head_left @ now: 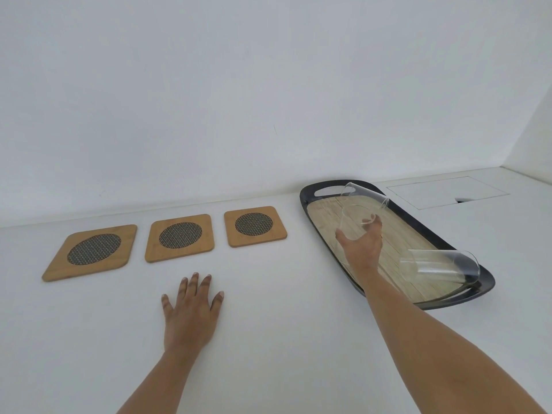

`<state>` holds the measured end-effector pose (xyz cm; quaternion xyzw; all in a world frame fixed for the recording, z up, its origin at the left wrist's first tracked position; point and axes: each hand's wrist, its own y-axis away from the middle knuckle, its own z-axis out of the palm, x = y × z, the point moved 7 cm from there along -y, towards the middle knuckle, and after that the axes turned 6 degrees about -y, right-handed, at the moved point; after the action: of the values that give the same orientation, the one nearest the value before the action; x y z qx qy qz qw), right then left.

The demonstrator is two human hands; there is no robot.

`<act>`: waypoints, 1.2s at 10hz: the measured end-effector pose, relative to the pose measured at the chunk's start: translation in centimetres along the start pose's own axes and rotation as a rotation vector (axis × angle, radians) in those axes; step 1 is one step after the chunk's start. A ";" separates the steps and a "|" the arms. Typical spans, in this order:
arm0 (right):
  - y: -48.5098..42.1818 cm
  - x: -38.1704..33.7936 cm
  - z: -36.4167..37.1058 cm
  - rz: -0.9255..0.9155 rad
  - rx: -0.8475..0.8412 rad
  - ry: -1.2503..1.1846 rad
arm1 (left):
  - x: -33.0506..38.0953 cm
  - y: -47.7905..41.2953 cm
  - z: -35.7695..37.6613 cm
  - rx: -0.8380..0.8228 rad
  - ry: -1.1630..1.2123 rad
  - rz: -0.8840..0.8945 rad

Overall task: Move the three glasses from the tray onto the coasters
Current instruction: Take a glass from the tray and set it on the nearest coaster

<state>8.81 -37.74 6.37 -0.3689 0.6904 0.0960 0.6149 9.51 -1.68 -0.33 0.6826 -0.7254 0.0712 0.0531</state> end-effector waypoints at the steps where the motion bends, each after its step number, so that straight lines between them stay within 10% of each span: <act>1: 0.5 1.7 0.2 0.090 -0.053 0.030 | 0.1 0.1 0.0 0.000 0.008 0.000; 5: 0.3 1.0 0.1 0.089 -0.044 0.107 | 0.0 0.1 0.0 -0.003 0.010 0.000; 9: -0.2 0.2 3.1 0.643 -0.153 -0.477 | 0.1 0.1 -0.2 0.006 0.017 -0.004; 10: -0.1 -1.5 4.7 0.556 -0.350 -0.348 | 0.1 0.2 -0.1 0.002 0.023 -0.001; 12: -0.8 -3.1 4.6 0.353 -0.209 -0.148 | 0.2 0.2 -0.2 0.009 0.015 0.001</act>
<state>12.85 -34.37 8.45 -0.2958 0.6835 0.3003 0.5960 9.25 -1.85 -0.09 0.6818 -0.7251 0.0797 0.0553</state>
